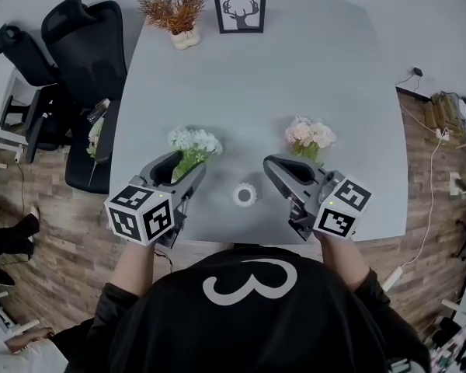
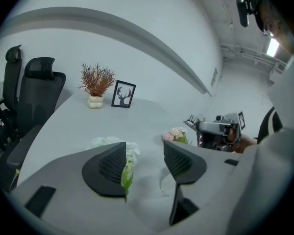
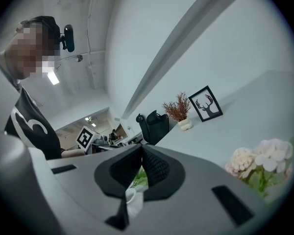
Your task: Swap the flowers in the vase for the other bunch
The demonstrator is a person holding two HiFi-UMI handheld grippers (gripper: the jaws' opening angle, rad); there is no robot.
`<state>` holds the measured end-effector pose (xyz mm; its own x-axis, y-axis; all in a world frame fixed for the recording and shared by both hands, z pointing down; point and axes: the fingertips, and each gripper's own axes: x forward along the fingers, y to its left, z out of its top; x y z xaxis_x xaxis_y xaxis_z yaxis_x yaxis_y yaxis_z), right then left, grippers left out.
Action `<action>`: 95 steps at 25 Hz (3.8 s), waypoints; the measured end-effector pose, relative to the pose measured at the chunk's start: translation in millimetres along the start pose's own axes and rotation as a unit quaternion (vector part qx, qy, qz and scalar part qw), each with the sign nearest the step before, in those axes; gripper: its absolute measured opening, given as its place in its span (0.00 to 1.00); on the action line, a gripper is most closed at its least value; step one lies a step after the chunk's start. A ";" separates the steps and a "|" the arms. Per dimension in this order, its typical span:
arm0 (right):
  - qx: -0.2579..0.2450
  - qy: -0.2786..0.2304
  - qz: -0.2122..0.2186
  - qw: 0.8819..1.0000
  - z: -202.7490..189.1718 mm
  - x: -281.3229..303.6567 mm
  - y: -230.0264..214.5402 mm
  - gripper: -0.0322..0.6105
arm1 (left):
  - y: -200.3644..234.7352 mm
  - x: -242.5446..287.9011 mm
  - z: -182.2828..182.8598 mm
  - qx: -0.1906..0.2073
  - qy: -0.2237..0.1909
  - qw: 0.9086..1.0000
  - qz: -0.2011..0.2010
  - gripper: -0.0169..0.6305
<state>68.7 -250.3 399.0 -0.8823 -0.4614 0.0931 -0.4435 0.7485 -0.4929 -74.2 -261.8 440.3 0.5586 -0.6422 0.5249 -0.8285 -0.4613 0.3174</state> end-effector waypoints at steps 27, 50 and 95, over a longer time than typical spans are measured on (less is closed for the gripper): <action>0.035 0.038 0.002 0.999 -9.6 -2.3 -37.4 0.06 | 99.9 68.1 -74.1 -0.040 0.153 0.981 0.110 0.51; 0.033 0.041 -0.031 0.998 -19.8 -5.0 -26.7 0.06 | 116.8 52.4 -72.4 -0.027 0.117 0.985 0.126 0.11; -0.008 -0.043 -0.137 0.990 -54.4 -63.1 135.6 0.06 | -143.8 -149.7 154.9 0.168 -0.320 0.922 -0.139 0.10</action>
<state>55.6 -93.9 373.3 -0.7118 -0.6869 0.1464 -0.6672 0.5963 -0.4464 -32.7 -194.1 193.7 0.7452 -0.6503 -0.1476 -0.6509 -0.7575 0.0510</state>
